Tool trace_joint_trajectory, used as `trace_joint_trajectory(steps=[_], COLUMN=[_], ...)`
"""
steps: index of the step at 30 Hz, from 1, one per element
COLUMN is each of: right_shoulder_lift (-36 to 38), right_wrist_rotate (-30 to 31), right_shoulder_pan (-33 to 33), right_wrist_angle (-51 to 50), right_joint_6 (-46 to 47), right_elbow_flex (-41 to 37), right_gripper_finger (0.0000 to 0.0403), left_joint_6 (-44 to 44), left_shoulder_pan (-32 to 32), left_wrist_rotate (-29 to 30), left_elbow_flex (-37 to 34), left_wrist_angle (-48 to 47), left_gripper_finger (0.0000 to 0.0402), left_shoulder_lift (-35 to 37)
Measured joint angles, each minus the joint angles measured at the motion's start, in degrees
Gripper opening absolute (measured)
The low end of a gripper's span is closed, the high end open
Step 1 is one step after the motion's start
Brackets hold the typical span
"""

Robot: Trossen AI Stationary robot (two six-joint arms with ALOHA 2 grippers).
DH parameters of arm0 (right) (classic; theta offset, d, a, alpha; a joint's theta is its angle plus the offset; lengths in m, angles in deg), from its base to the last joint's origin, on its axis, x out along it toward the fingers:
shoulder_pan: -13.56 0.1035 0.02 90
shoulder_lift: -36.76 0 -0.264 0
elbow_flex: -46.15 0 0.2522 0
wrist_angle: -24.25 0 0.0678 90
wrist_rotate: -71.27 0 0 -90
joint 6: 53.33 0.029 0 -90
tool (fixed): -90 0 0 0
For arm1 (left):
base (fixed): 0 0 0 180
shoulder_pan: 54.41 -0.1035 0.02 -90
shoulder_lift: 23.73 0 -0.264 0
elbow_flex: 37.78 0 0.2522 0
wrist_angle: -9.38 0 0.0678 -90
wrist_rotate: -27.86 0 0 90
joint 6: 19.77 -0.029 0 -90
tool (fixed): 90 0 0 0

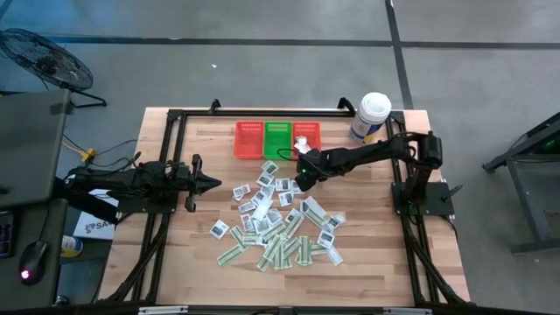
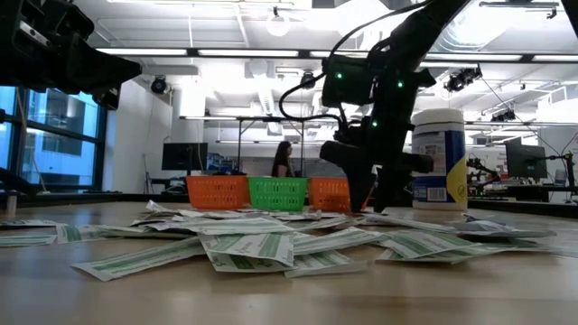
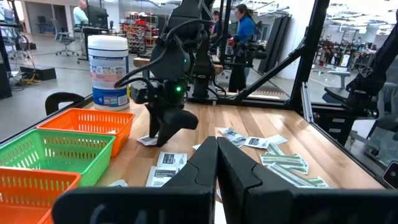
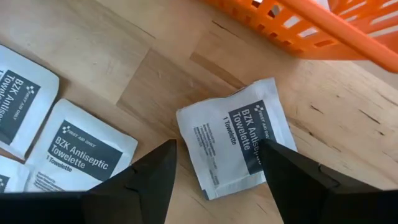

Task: Pick & Place First Aid Supplies
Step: Put the towelette pack into the green bin

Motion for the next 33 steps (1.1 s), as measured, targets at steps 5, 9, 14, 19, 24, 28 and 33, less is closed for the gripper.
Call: trace_joint_trajectory(steps=[5, 9, 14, 19, 24, 28, 33], right_shoulder_lift=[-0.1, -0.2, -0.2, -0.2, -0.2, -0.2, -0.1], right_wrist_rotate=[0.0, 0.0, 0.2, -0.6, -1.3, -2.2, -3.5], right_shoulder_pan=[0.0, 0.3, 0.8, 1.7, 2.9, 3.7, 4.7], right_wrist_angle=[-0.8, -1.1, -1.8, -2.2, -2.5, -2.5, -2.3], right_joint_6=[-1.1, -1.1, -1.1, -1.1, -1.1, -1.1, -1.1], right_elbow_flex=[-0.1, -0.1, -0.1, -0.1, -0.2, -0.2, -0.2], right_gripper_finger=[0.0187, 0.0153, 0.0119, 0.0091, 0.0058, 0.0025, 0.0007], left_joint_6=[0.0, 0.0, 0.0, 0.0, 0.0, 0.0, 0.0], left_shoulder_pan=[0.0, 0.0, 0.0, 0.0, 0.0, 0.0, 0.0], left_wrist_rotate=[0.0, 0.0, 0.0, 0.0, 0.0, 0.0, 0.0], left_elbow_flex=[0.0, 0.0, 0.0, 0.0, 0.0, 0.0, 0.0], left_wrist_angle=[0.0, 0.0, 0.0, 0.0, 0.0, 0.0, 0.0], left_gripper_finger=[0.0001, 0.0001, 0.0001, 0.0001, 0.0001, 0.0001, 0.0001], left_shoulder_lift=[0.0, 0.0, 0.0, 0.0, 0.0, 0.0, 0.0])
